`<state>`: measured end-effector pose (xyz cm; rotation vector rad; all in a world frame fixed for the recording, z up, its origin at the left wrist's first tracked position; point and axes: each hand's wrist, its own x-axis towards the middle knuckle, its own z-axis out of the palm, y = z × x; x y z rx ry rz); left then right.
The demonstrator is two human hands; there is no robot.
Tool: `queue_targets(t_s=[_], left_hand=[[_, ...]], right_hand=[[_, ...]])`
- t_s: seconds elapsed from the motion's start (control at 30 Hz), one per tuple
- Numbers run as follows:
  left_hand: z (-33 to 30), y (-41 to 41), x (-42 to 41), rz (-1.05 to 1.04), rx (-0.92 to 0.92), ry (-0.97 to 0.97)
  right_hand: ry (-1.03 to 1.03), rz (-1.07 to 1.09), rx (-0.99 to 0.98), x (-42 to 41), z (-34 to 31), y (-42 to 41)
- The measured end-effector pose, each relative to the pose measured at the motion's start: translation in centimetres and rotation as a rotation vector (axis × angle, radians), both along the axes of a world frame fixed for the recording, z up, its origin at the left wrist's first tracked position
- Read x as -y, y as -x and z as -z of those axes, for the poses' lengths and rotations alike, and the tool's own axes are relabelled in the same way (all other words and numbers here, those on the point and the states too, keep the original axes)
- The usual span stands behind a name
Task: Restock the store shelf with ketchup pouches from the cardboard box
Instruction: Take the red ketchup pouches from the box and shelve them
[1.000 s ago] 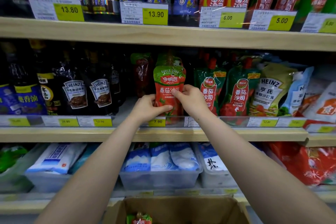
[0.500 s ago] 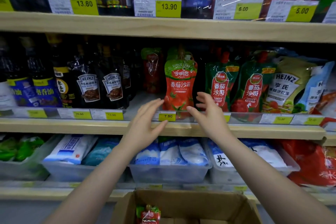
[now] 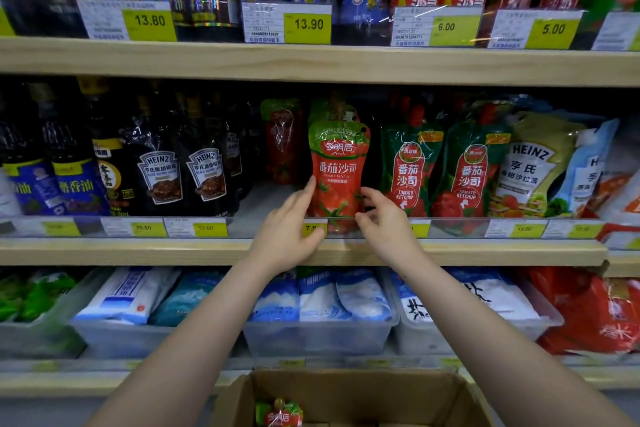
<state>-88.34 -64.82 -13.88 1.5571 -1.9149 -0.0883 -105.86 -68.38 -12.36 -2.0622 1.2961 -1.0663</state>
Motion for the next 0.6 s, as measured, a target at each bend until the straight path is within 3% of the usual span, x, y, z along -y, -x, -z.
queue_targets(t_s=[0.17, 0.3, 0.6], left_hand=[[0.4, 0.1, -1.3, -0.025, 0.081, 0.097], [4.1, -2.1, -5.9, -0.069, 0.125, 0.212], [19.8, -5.5, -16.8, -0.069, 0.025, -0.248]], right_hand=[[0.113, -0.028, -0.052, -1.4, -0.7, 0.8], [0.223, -0.165, -0.106, -4.6, 1.3, 3.0], [-0.355, -0.371, -0.184, -10.8, 16.9, 1.5]])
